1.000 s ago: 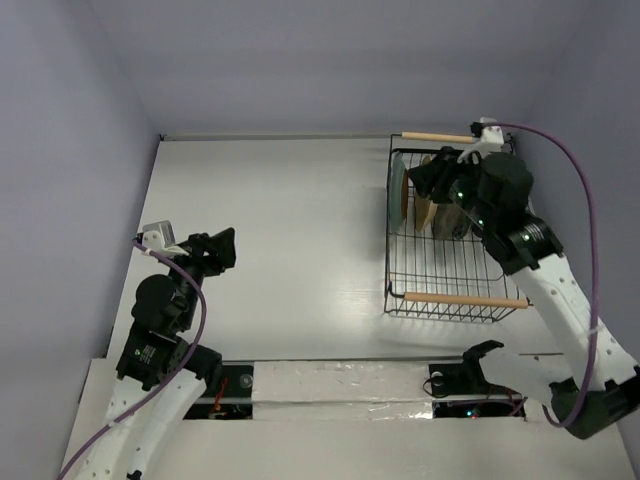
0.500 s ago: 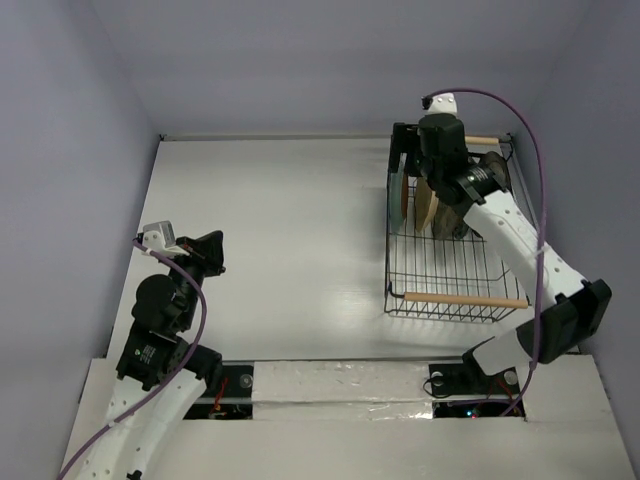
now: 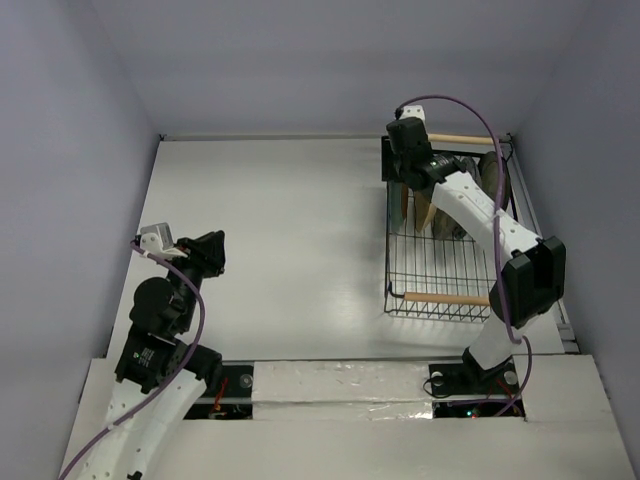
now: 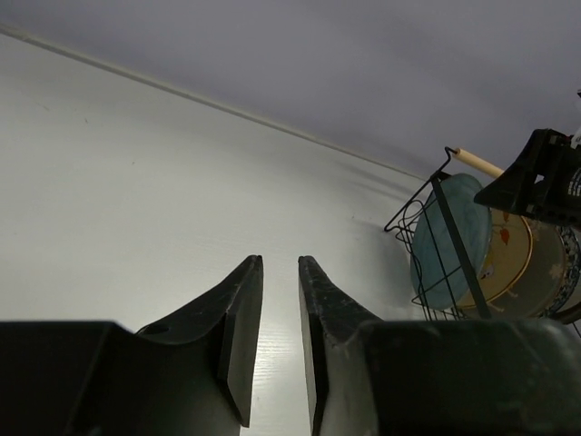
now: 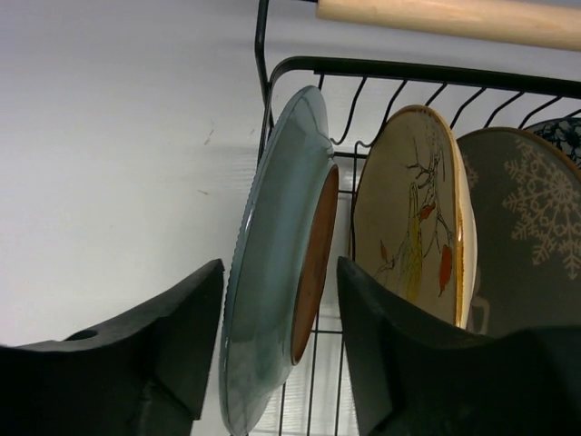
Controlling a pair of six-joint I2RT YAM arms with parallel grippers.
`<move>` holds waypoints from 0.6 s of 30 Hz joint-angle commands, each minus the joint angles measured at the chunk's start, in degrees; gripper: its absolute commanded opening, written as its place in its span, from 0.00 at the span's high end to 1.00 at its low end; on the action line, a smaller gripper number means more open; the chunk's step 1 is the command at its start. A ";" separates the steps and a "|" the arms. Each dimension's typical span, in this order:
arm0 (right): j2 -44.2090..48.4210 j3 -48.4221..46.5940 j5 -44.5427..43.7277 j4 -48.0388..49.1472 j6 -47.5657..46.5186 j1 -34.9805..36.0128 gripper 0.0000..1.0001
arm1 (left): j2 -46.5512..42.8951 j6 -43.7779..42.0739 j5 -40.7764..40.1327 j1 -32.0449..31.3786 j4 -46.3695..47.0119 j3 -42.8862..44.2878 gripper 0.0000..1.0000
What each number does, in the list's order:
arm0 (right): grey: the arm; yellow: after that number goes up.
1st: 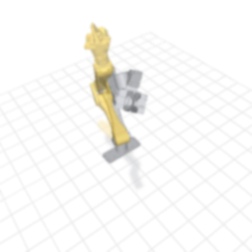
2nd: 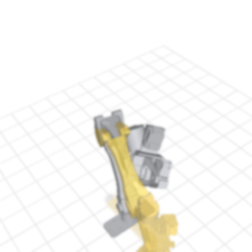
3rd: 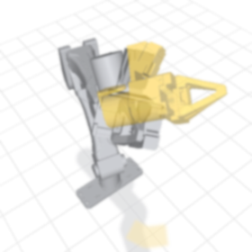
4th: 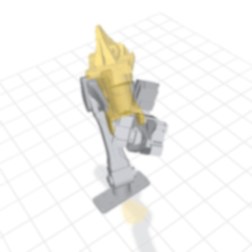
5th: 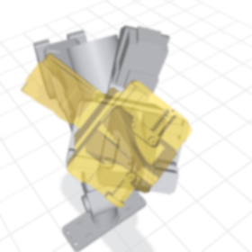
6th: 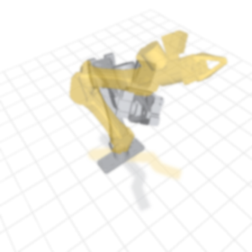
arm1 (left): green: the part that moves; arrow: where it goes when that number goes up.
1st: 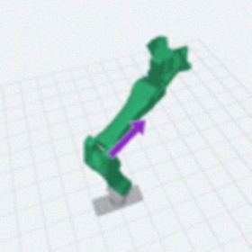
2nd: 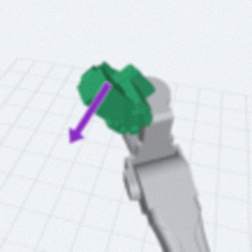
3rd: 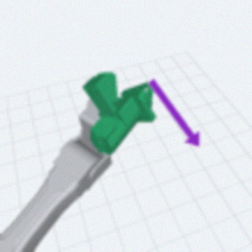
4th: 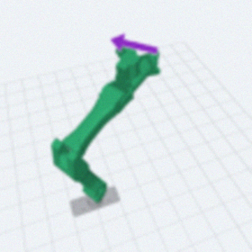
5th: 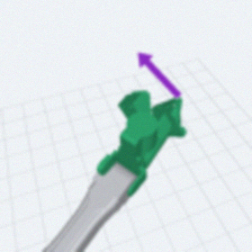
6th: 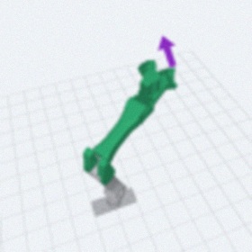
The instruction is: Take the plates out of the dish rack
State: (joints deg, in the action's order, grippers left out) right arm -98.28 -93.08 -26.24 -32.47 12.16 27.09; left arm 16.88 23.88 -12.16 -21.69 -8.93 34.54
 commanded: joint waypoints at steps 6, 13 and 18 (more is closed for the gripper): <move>3.09 2.27 -6.36 1.70 1.55 0.42 0.58 | -0.89 -0.41 0.30 -0.19 2.42 1.14 0.73; 4.15 5.01 -8.04 1.88 2.43 0.42 0.66 | -1.15 -0.32 0.30 -0.19 2.51 1.05 0.65; 2.92 5.10 -6.63 1.88 2.34 -0.11 0.60 | -1.33 -0.15 0.30 -0.19 2.60 0.96 0.62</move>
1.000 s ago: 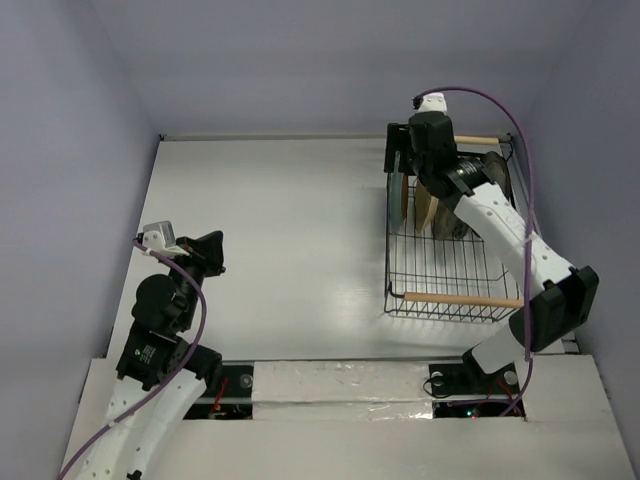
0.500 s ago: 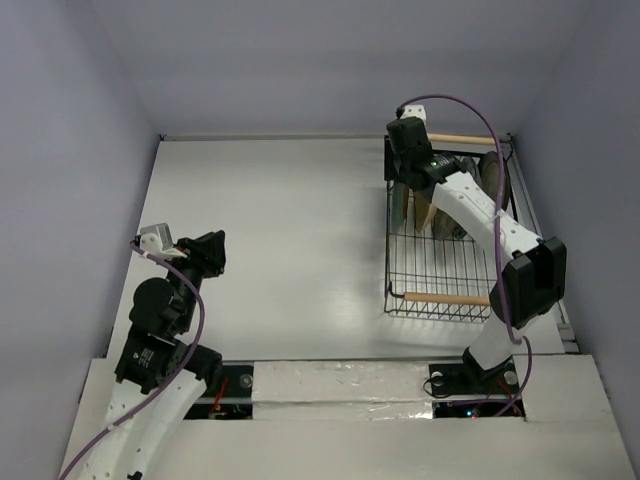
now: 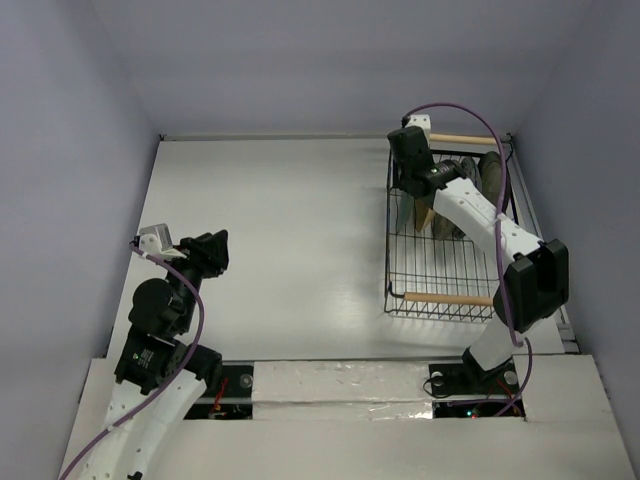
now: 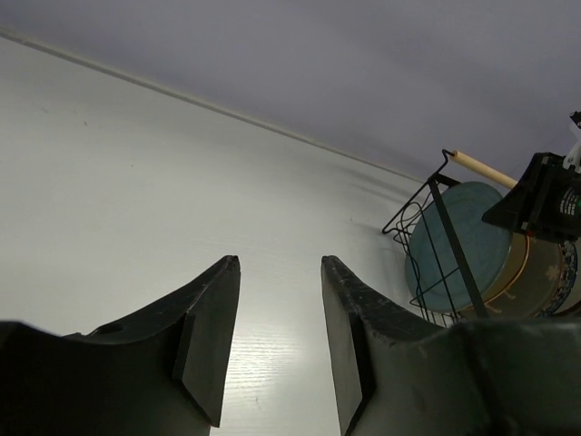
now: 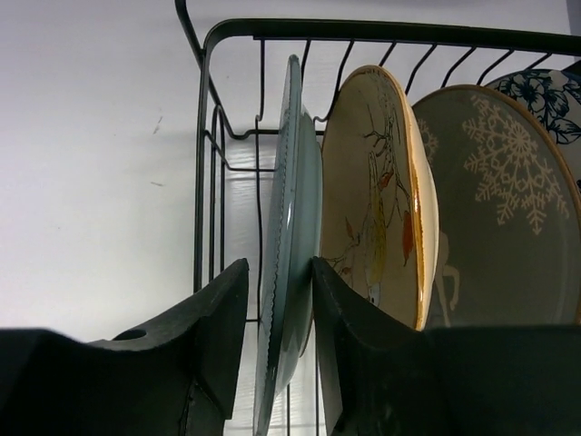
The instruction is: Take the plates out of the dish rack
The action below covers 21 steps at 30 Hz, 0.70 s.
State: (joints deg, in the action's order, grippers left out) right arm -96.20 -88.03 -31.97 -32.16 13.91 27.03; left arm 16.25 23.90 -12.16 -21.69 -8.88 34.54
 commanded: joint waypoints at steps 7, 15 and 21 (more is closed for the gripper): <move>-0.04 -2.41 -2.57 -0.09 -1.25 -0.57 0.94 | -0.78 -0.17 0.30 -0.19 2.56 1.05 0.60; 4.87 -5.57 -6.53 -1.32 -4.24 -0.57 1.00 | -0.96 -0.35 0.30 0.34 2.65 0.88 0.59; 10.06 -10.14 -7.93 -2.38 -6.44 -0.57 1.00 | -1.05 -0.26 0.30 0.34 2.82 0.88 0.57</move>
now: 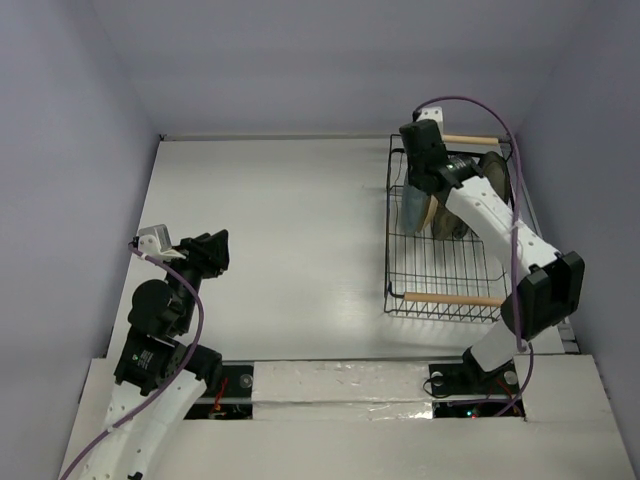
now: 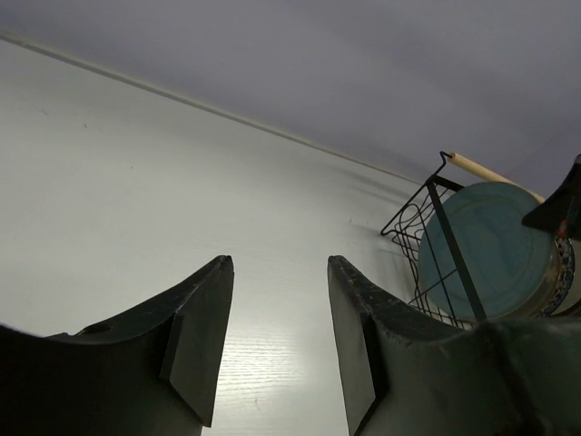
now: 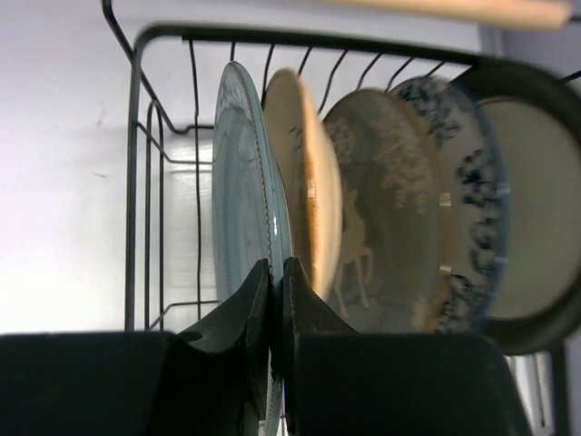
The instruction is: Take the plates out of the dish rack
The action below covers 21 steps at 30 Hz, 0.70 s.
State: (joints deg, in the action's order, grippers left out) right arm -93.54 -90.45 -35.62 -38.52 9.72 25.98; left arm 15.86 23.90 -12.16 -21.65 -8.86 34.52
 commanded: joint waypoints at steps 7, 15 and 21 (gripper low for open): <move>15.13 -12.82 -4.21 1.87 -1.64 0.48 1.00 | -1.09 0.00 0.30 0.29 2.62 0.90 0.55; 22.61 -5.63 16.95 17.49 7.85 1.62 1.00 | -1.18 0.18 0.30 0.82 2.18 0.90 0.50; 12.61 -2.79 30.26 32.71 21.65 7.23 1.00 | -1.27 0.44 0.30 1.35 1.92 0.90 0.49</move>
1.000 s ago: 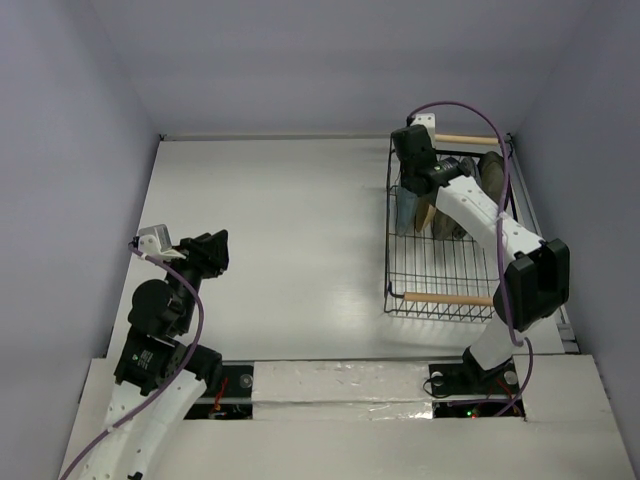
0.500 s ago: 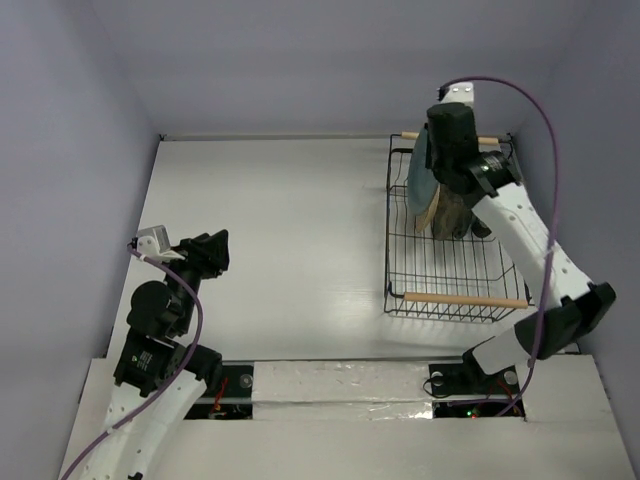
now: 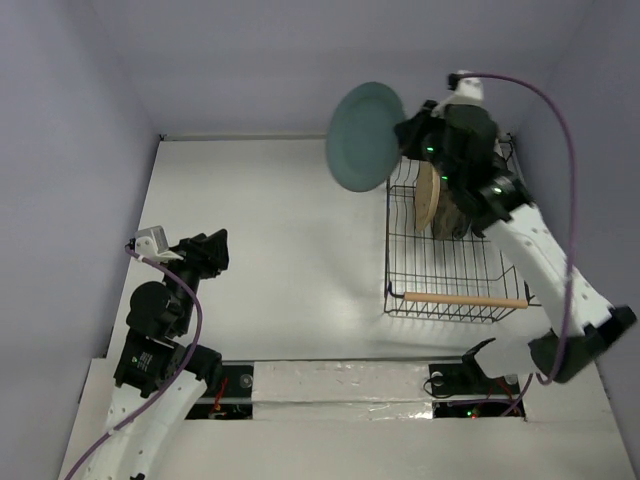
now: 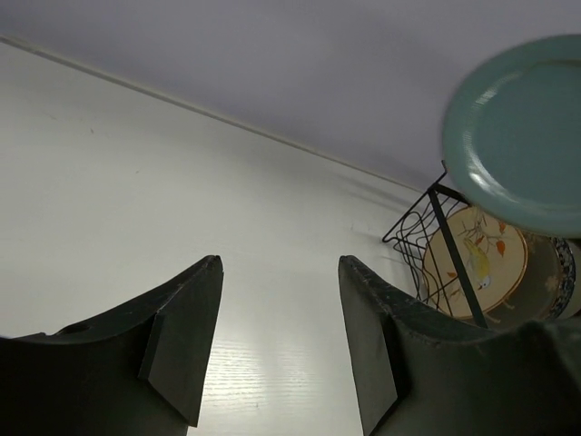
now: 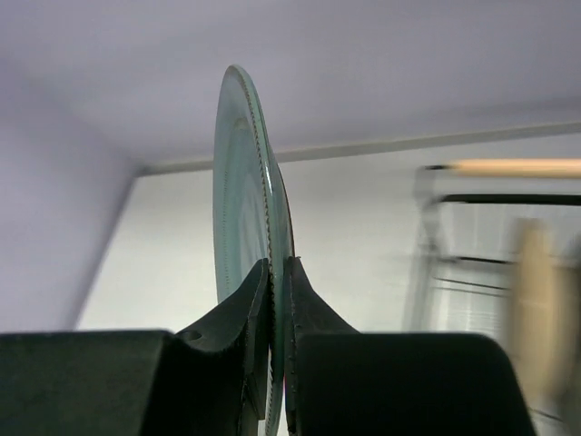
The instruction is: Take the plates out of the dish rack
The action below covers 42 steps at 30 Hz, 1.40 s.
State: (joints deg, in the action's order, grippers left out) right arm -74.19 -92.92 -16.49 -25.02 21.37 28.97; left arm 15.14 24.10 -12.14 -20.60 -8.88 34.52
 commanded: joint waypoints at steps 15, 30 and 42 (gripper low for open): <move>-39.44 -13.43 14.29 24.31 20.12 13.74 1.00 | -0.28 0.51 0.28 0.30 1.15 1.16 0.49; -37.78 9.07 5.52 30.73 21.08 13.74 0.90 | 0.16 0.34 0.28 0.82 1.50 0.90 0.49; -40.33 15.31 4.01 28.35 19.77 13.74 0.60 | -0.37 0.25 0.28 0.82 1.24 0.98 0.49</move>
State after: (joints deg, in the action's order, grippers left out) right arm -114.59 -76.79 -11.18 0.38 41.93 42.39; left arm 15.18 24.38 -12.14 -20.12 -9.30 34.54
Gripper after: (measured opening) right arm 0.396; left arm 0.510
